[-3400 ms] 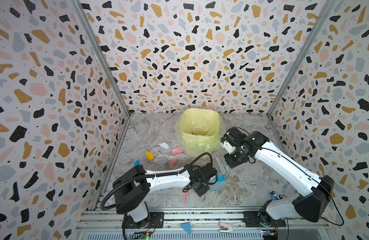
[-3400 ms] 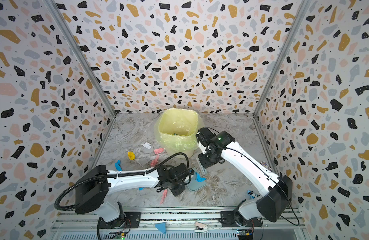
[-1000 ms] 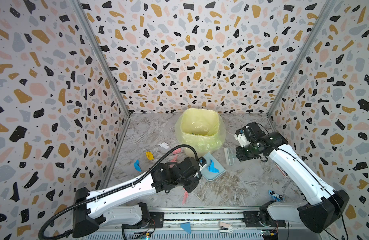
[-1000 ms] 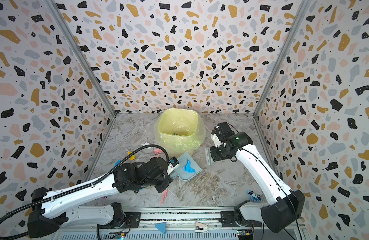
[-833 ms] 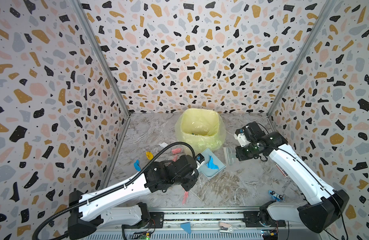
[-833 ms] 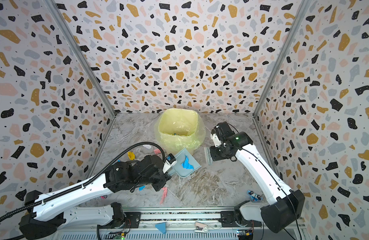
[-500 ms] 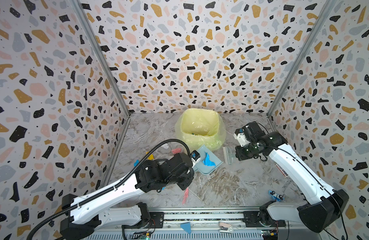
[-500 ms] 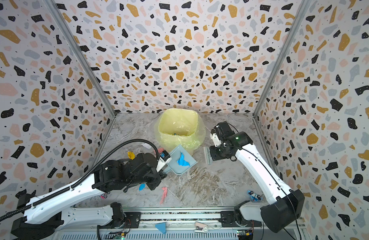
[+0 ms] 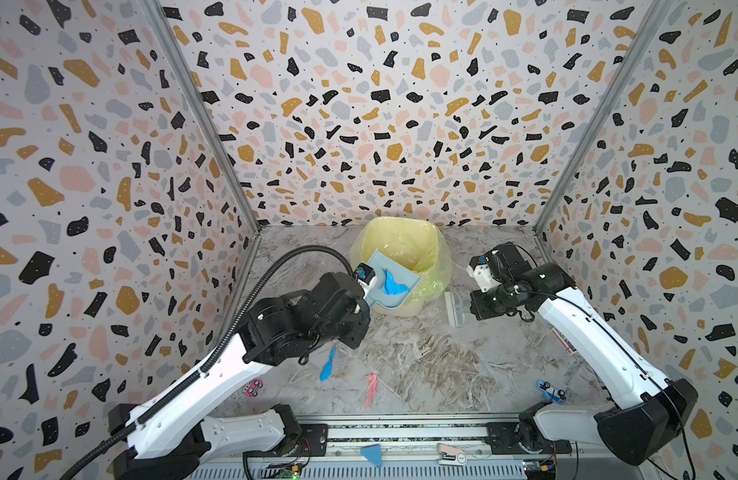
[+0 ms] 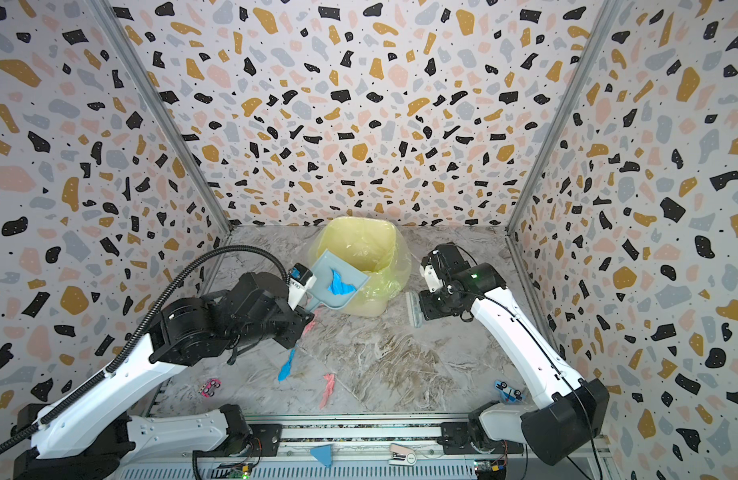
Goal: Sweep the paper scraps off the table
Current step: 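Lift the dustpan with the blue scrap toward the yellow bin while the right gripper withdraws, then tip the dustpan over the yellow bin with the left gripper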
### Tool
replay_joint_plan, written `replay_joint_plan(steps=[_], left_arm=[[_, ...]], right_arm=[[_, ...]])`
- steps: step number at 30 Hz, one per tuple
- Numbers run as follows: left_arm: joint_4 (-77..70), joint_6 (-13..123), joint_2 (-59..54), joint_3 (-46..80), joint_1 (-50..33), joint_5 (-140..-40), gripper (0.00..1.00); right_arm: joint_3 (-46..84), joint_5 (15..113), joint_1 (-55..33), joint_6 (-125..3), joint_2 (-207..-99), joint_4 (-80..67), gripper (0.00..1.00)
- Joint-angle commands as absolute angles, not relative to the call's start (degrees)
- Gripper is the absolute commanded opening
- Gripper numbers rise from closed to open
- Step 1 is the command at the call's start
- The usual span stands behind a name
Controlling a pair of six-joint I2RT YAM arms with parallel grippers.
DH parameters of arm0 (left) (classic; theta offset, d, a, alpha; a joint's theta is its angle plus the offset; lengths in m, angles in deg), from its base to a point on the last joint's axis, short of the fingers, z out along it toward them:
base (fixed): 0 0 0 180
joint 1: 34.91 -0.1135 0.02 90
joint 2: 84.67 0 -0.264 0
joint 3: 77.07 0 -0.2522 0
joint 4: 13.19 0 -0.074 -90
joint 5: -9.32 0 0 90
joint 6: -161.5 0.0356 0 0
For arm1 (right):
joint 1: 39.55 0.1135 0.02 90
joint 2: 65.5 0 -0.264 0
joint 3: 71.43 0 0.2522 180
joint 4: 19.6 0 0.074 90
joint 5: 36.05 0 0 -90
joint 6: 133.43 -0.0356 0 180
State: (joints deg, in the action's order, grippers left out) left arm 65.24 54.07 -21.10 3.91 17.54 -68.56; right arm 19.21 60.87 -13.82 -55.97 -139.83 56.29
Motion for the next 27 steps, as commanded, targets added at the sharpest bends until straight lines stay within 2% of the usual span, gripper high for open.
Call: replay_joint_plan(steps=[1,5,16,24,27], left_arm=[[68.2,57.8,-19.9,1.2,12.1,-69.8,0.17],[69.3,58.5,-17.7,-0.3,7.5,-66.7,0.14],[66.6,63.7,-12.4,-7.8,-2.4,-62.1,0.14],[66.4,69.3,-4.9,-10.7,-2.4,-60.6,0.15],[67.0,71.6,-2.5,-13.6,-0.2,-56.6,0.16]], right_arm=[[19.6,61.2,-14.3,-55.5,-139.1,55.5,0.0],[19.3,61.3,-15.2,-55.3,-138.6,55.7,0.0],[17.9,63.6,-19.5,-52.6,-138.3,55.0,0.0],[16.8,65.4,-22.9,-51.1,-138.3,55.1,0.0],[16.0,66.8,-24.3,-50.9,-138.3,55.0,0.0]])
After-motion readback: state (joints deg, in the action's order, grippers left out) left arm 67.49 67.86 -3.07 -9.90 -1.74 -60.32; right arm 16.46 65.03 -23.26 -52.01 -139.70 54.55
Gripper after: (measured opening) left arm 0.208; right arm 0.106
